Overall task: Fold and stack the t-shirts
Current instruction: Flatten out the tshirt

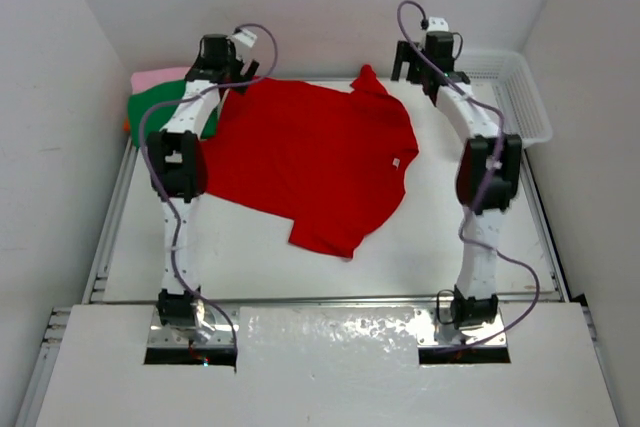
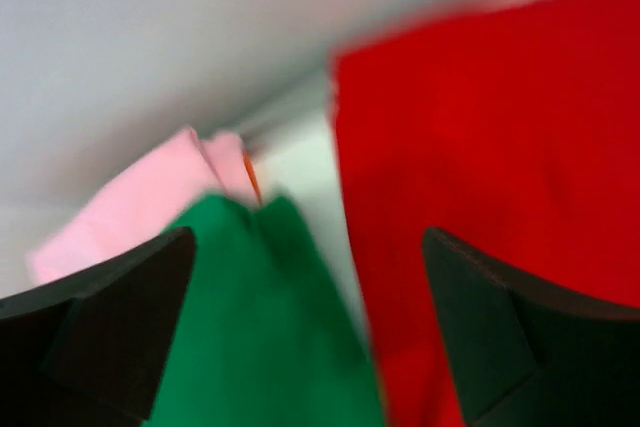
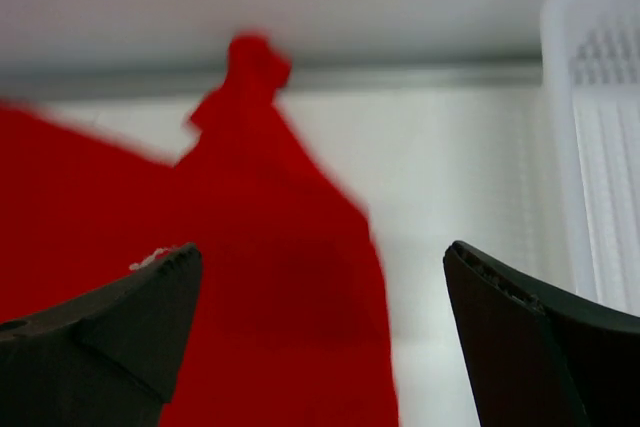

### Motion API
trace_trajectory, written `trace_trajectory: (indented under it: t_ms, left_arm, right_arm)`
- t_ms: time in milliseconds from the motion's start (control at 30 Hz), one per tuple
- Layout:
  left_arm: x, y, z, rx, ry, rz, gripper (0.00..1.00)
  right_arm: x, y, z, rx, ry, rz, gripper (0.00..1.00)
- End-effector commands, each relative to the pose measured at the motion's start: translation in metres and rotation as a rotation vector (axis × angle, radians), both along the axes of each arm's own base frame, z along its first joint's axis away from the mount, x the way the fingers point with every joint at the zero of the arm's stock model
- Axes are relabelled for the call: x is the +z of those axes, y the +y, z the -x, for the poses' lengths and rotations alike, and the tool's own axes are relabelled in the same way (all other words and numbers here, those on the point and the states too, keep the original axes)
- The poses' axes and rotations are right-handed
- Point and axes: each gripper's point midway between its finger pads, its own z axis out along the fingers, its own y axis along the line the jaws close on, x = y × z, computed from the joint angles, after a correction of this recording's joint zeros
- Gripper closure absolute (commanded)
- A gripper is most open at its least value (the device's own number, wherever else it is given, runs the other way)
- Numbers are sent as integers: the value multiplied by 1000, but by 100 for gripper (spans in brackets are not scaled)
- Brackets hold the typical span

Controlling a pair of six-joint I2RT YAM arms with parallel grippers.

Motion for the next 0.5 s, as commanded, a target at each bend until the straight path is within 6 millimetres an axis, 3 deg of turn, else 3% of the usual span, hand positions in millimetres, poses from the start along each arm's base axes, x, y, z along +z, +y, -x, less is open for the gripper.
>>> trace_trajectory:
  t_ms: [0,33,67,100,133,167,200,233,267,300,333,400,467]
  left_arm:
    - [97,-40,82,-467,72,-153,10]
    - [74,-36,117,-533,214,-199,18]
    - [55,-25,156,-562,330,-263,32]
    - [38,-12,180,-657,420,-395,62]
    - [22,-1,209,-689,525,-447,71]
    - [-3,24,250,-668,661,-533,76]
    - [-15,43,267,-671,721,-619,81]
    - [-16,58,264,-622,692,-696,79]
    - [-34,73,289,-622,751,-757,76]
    - [-39,92,295,-586,755,-750,60]
    - [-45,96,294,-577,721,-743,52]
    - [-46,96,287,-590,638,-666,40]
    - [-49,95,272,-565,578,-654,36]
  right_arm:
    - [97,52,109,129,18,11,1]
    - [53,74,146,195,135,30,1]
    - [40,83,172,233,193,18,24]
    - [35,97,195,286,223,-42,55]
    - [20,102,232,324,269,-86,89]
    - [13,110,251,345,292,-145,99]
    - [10,117,268,359,298,-200,99]
    - [-22,125,301,389,360,-198,93]
    - [-10,130,314,411,309,-199,82]
    - [-17,137,328,433,320,-185,60]
    - [-31,149,355,486,361,-173,53]
    - [-43,163,378,523,407,-211,41]
    - [-60,177,404,558,449,-243,37]
